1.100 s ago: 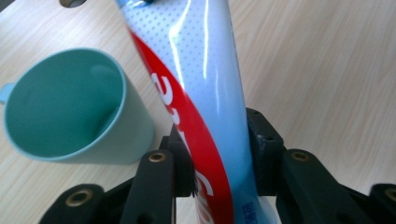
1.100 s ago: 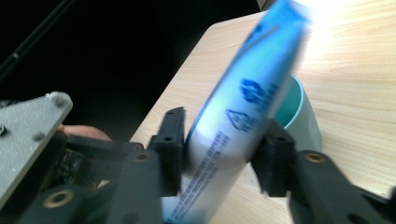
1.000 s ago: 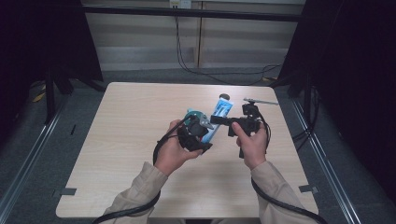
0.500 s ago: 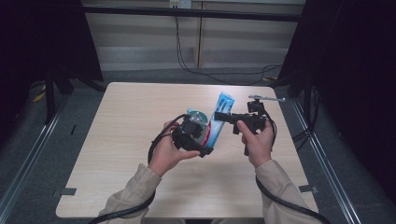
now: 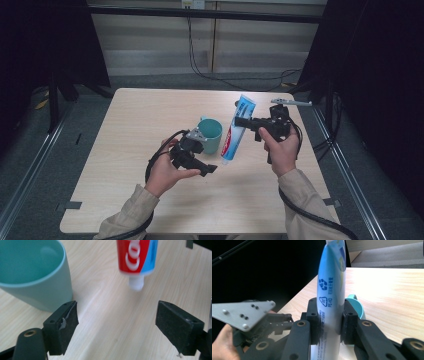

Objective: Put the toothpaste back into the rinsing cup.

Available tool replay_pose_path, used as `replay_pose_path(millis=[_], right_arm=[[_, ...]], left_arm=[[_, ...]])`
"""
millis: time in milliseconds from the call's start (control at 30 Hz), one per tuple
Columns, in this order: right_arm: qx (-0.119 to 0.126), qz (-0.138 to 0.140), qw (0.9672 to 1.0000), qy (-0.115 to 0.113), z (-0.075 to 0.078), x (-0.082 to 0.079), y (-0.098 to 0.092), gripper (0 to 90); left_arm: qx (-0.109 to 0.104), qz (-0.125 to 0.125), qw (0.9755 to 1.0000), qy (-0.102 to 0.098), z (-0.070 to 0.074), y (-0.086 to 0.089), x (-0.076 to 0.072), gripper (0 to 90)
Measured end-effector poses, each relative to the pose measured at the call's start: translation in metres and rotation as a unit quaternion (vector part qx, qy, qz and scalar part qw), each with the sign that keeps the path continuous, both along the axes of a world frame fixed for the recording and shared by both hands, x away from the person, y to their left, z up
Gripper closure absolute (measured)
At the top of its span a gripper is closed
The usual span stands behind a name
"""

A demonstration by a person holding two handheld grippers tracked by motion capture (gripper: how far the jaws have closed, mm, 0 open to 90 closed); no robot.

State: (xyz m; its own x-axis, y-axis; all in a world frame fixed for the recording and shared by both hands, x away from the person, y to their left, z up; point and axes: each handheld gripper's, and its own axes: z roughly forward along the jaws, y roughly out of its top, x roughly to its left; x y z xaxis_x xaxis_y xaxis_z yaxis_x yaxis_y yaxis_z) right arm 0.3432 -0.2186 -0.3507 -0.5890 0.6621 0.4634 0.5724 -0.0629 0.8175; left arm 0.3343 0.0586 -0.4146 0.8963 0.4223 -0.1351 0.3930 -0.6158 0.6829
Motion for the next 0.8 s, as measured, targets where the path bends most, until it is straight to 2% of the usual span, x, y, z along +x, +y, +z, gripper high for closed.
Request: replay_pose_path(millis=[167,367,433,567,633,800], right_arm=[[-0.002,-0.005,1.0000,-0.005,0.003,0.002,-0.003,73.8],[-0.003,-0.009,0.9999,-0.009,0.005,0.005,-0.004,73.9],[-0.001,-0.010,0.9999,-0.009,0.006,0.007,-0.005,73.9],[0.001,-0.013,0.9999,-0.010,0.007,0.009,-0.006,73.8],[0.001,-0.014,0.9998,-0.012,0.007,0.011,-0.006,73.8],[-0.002,-0.015,0.9998,-0.014,0.009,0.013,-0.004,73.8]], left_arm=[[0.005,0.006,0.9998,0.018,-0.017,0.008,0.000,17.0],[0.024,0.009,0.9992,0.032,-0.041,0.018,0.002,16.7],[0.019,0.015,0.9990,0.038,-0.046,0.022,0.002,16.8],[0.026,0.020,0.9987,0.038,-0.054,0.030,0.003,17.2],[0.021,0.022,0.9986,0.043,-0.056,0.033,0.004,17.2],[0.027,0.011,0.9992,0.026,-0.060,0.039,0.004,17.1]])
